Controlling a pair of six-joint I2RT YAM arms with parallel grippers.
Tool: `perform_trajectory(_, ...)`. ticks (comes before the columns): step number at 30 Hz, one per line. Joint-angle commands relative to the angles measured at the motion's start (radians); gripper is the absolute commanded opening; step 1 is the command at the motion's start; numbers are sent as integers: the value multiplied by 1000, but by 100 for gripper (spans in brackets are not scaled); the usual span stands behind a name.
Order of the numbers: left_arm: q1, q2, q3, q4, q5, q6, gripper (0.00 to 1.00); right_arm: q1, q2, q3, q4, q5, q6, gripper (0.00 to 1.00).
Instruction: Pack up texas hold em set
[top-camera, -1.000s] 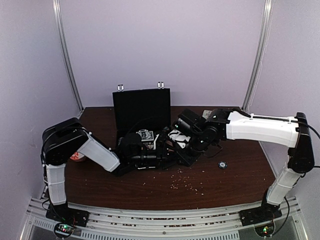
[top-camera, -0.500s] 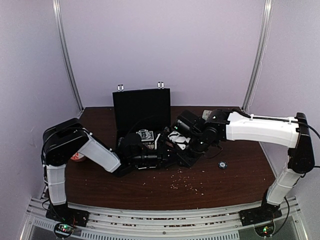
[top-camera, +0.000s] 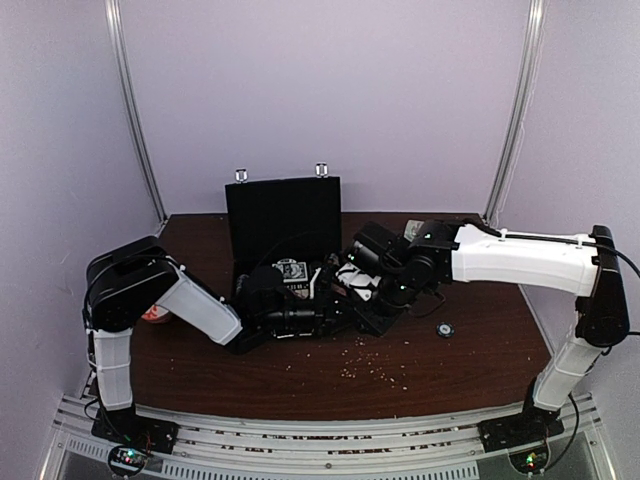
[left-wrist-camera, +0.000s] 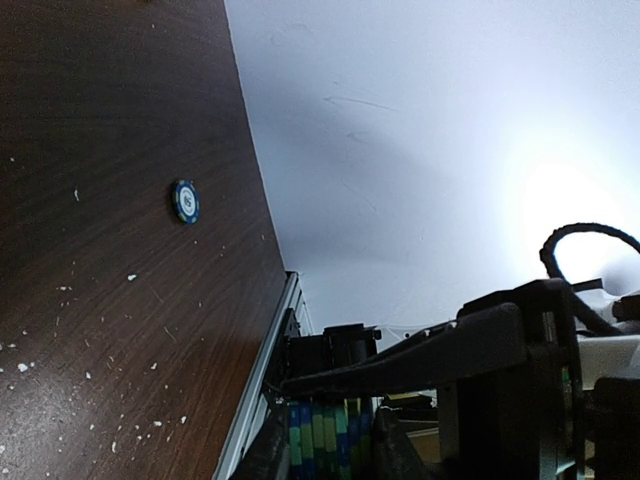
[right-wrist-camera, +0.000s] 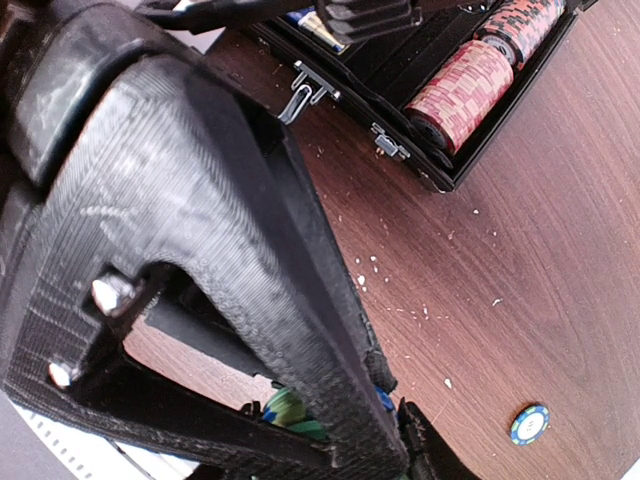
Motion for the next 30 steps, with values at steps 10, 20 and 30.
perform_trajectory(10, -21, 17, 20, 86, 68, 37, 12, -3, -9, 2, 108, 15, -3, 15)
perform_trajectory(20, -21, 12, 5, 68, 116, 60, 34, -3, 24, 33, 113, 5, -22, 14)
perform_trajectory(30, -25, 13, 19, 69, 149, 76, 42, -3, 32, 48, 106, 13, -21, 14)
